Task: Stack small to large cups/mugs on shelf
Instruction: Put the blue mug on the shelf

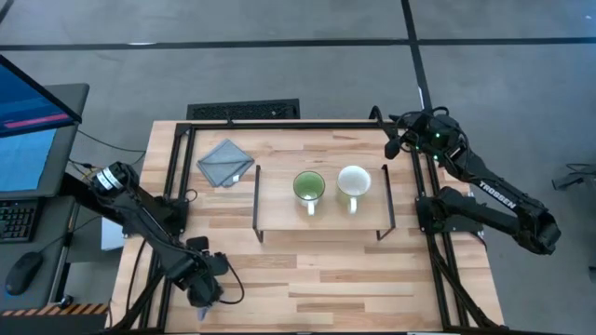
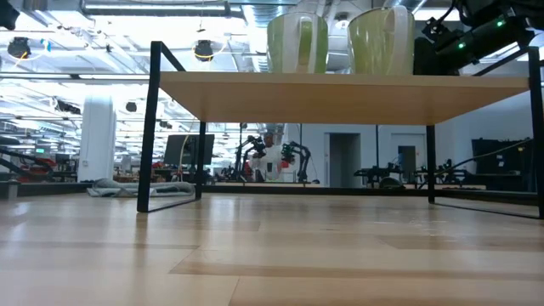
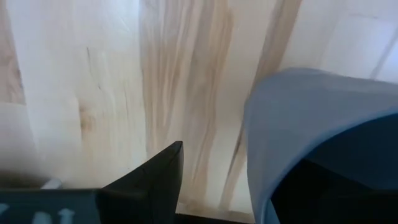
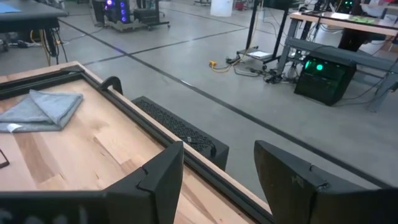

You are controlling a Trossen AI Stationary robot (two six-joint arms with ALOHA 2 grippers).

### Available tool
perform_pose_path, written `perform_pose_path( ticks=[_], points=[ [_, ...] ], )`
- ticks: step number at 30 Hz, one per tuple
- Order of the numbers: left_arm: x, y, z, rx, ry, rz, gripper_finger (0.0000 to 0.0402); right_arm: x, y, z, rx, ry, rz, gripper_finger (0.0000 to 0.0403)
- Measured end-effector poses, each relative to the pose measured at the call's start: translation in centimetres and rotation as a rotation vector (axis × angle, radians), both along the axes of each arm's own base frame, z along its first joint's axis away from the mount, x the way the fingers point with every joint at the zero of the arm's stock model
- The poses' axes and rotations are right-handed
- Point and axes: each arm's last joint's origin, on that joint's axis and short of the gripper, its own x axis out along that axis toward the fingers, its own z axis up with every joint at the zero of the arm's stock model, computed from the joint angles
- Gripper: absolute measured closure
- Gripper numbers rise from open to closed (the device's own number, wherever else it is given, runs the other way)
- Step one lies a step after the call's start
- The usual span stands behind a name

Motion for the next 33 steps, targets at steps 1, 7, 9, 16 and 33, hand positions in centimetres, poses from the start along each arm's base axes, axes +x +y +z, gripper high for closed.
perform_pose_path(
  ticks=[1,7,9,16,33],
  points=[
    [0.05,0.05,0.00,0.003,-0.004,-0.002,0.0202,0.00,0.00,0.00,0.000,0.000,0.000,0.0182],
    [0.06,0.05,0.00,0.006,-0.006,0.019,0.0202,0.00,0.00,0.00,0.000,0.000,0.000,0.0182],
    [0.06,0.06,0.01,0.006,-0.007,0.013,0.0202,0.00,0.00,0.00,0.000,0.000,0.000,0.0182],
    [0.14,0.08,0.01,0.020,-0.027,0.012,0.0202,-0.01,-0.01,0.00,0.000,0.000,-0.002,0.0182],
    [0.25,0.09,0.02,0.038,-0.059,0.040,0.0202,-0.01,-0.01,-0.01,0.001,0.000,-0.003,0.0182]
  ],
)
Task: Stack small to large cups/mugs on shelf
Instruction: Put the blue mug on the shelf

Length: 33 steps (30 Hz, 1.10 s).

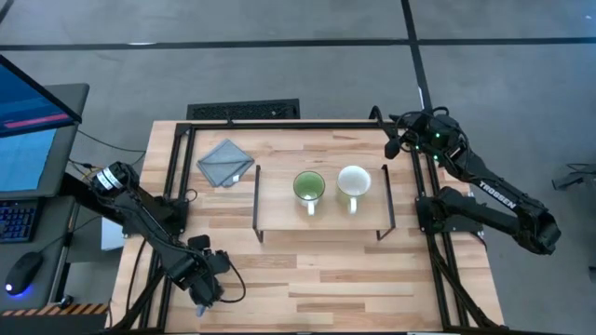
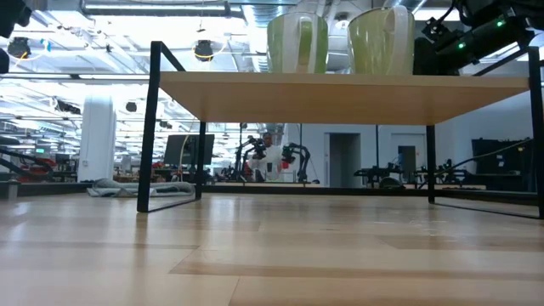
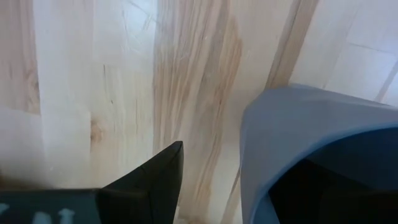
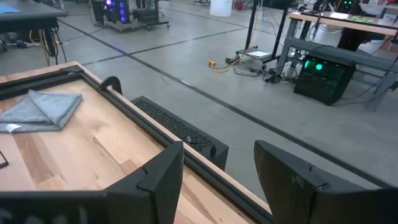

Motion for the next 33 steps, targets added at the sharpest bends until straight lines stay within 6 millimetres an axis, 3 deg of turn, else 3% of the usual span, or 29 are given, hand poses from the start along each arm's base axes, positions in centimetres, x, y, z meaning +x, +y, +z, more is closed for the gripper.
perform_pose_path(
  ticks=[8,22,33],
  points=[
    [0.00,-0.01,0.00,-0.009,0.009,0.000,0.0225,0.00,0.00,-0.01,0.001,0.001,0.000,0.0182],
    [-0.03,0.05,0.10,-0.002,0.006,-0.029,0.0385,-0.01,0.01,-0.07,0.005,0.005,0.001,0.0182],
    [0.07,0.37,0.17,0.031,-0.003,-0.028,0.0392,0.00,0.02,-0.07,0.005,0.005,0.002,0.0182]
  ],
)
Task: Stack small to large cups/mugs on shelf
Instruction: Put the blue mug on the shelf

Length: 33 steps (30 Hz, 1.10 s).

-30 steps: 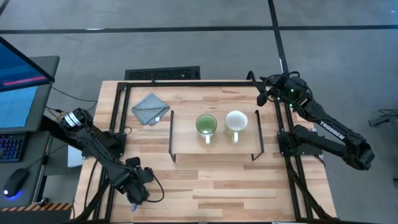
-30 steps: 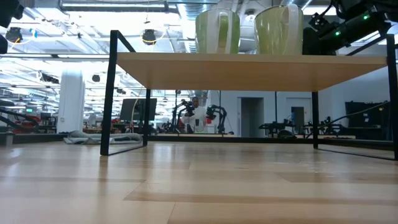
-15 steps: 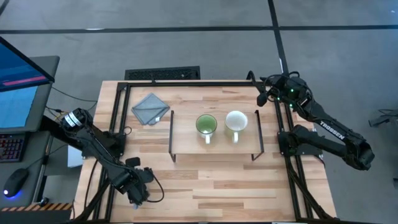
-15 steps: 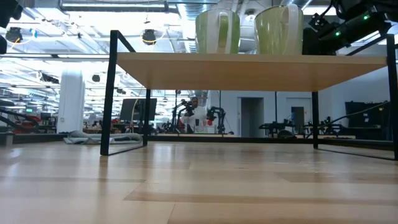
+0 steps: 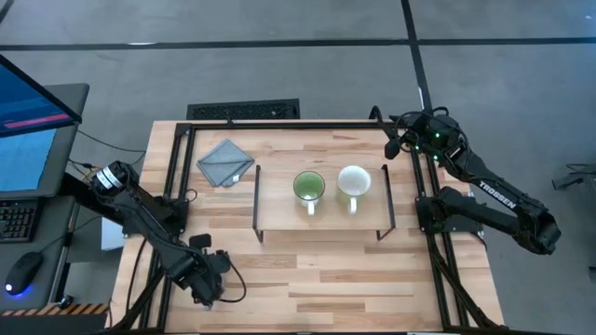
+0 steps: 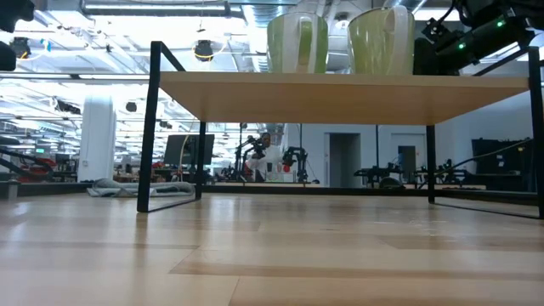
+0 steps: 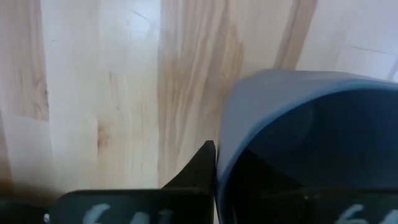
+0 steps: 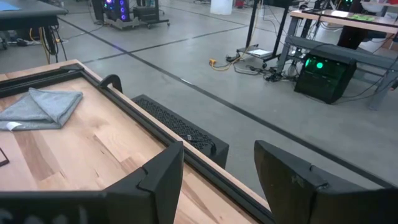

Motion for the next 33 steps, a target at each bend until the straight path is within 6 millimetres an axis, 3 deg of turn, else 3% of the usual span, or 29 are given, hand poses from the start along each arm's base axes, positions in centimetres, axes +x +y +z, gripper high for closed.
perform_pose_path(
  ticks=[8,20,26,33],
  points=[
    [0.5,1.1,0.1,0.030,0.029,0.001,0.0392,0.0,0.0,0.0,0.000,0.001,0.001,0.0182],
    [2.0,4.4,1.2,0.100,-0.020,-0.025,0.0394,0.0,0.0,0.0,-0.003,0.008,0.003,0.0182],
    [1.5,6.4,3.9,0.032,-0.114,-0.023,0.0394,0.0,0.0,0.0,-0.003,0.008,0.003,0.0182],
    [0.4,10.0,7.4,0.042,-0.305,0.078,0.0394,0.0,0.0,0.0,-0.004,0.008,0.003,0.0182]
  ],
)
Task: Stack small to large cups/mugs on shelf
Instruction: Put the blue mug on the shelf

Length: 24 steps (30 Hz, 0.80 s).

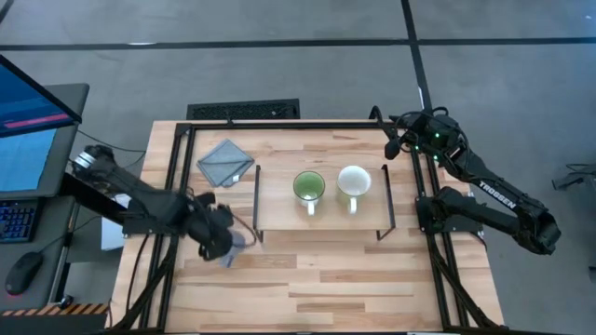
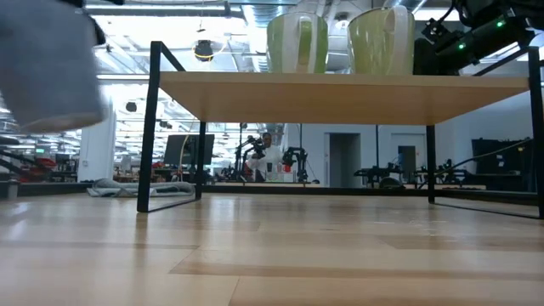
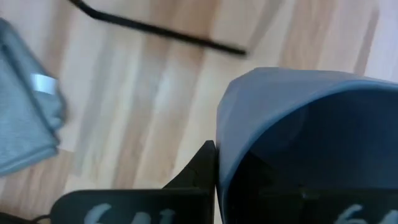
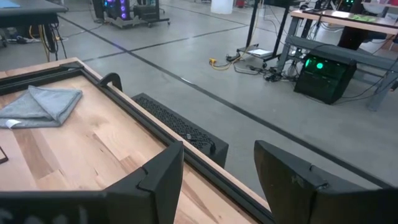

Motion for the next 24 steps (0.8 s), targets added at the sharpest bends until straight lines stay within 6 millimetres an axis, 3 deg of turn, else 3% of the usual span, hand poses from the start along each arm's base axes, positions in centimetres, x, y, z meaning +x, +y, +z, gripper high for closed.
perform_pose_path(
  ticks=[6,13,18,24],
  points=[
    [-1.3,2.4,2.1,-0.049,-0.115,0.084,0.0394,0.0,0.0,0.0,0.000,0.000,0.000,0.0182],
    [-2.4,2.9,3.1,-0.127,-0.138,0.017,0.0394,0.0,0.0,0.0,0.004,0.004,0.000,0.0182],
    [-2.0,3.0,3.5,-0.051,-0.177,-0.060,0.0394,0.0,0.0,-0.1,0.004,0.004,0.000,0.0182],
    [-1.3,3.1,6.0,0.132,-0.323,-0.174,0.0394,0.0,0.0,-0.1,0.004,0.004,0.000,0.0182]
  ],
)
